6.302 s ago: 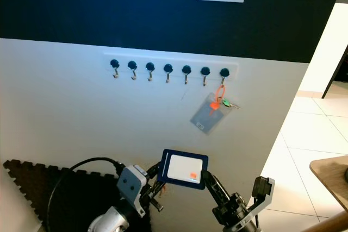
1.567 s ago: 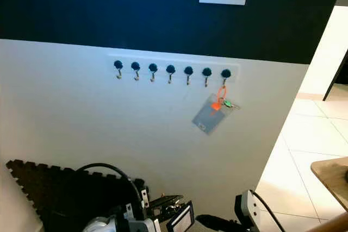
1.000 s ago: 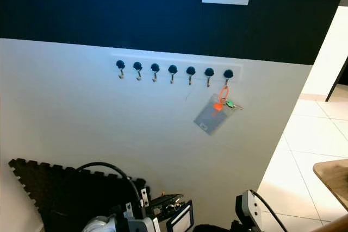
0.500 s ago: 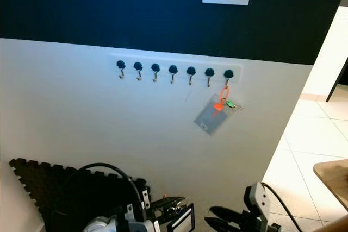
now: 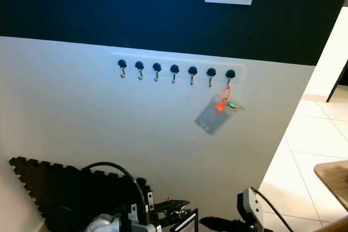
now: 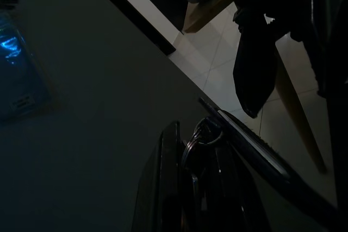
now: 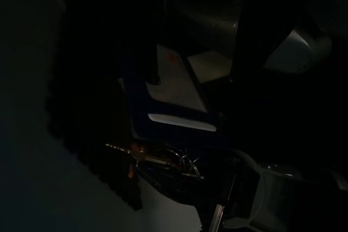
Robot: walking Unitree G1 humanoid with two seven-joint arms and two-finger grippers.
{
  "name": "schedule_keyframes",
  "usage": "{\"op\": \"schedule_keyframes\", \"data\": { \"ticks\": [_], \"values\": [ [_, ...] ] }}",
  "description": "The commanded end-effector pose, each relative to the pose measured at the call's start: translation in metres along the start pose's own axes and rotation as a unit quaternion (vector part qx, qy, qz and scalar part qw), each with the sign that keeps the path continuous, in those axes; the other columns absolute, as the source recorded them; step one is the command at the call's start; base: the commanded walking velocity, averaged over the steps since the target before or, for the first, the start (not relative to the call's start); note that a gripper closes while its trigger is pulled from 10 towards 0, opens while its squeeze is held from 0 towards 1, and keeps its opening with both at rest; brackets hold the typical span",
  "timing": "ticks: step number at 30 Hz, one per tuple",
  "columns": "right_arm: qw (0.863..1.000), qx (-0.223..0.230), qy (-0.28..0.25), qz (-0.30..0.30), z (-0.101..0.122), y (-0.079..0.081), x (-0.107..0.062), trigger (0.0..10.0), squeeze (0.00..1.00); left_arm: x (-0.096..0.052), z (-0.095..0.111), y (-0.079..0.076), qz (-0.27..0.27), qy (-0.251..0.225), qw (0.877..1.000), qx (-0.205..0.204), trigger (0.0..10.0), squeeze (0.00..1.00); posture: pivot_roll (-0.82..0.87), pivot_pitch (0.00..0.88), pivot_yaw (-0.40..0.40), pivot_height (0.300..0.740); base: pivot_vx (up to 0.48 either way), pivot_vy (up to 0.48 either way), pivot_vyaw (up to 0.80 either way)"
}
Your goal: Hang keys on a hook
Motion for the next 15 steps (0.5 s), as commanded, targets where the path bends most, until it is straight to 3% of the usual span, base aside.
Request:
{"op": "schedule_keyframes", "data": {
  "ticks": [1,15],
  "values": [
    [1.000,-0.016,0.007,0.008,0.000,0.001,-0.001,10.0,0.00,0.005,0.003,-0.005,-0.012,-0.011,1.000,-0.001,10.0,0.00,0.04,0.074,-0.057,0.740,0.000,0.000,0.00],
    [0.998,-0.046,0.033,-0.015,-0.002,-0.017,-0.009,10.0,0.00,0.004,0.006,-0.009,-0.017,-0.022,1.000,0.002,10.0,0.01,0.05,0.076,-0.067,0.740,0.000,0.000,0.00]
  ]
}}
Point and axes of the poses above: a point about 5 cm out from each wrist's last joint towards the gripper, its own x axis pointing out of the wrist towards the gripper, its own z axis along the axis of the wrist's last joint, y = z × x, the point moved 3 cm from there along x, pointing out of the wrist towards the gripper, and after that the axes turned 11 degrees about -x, right-handed, at the moved point
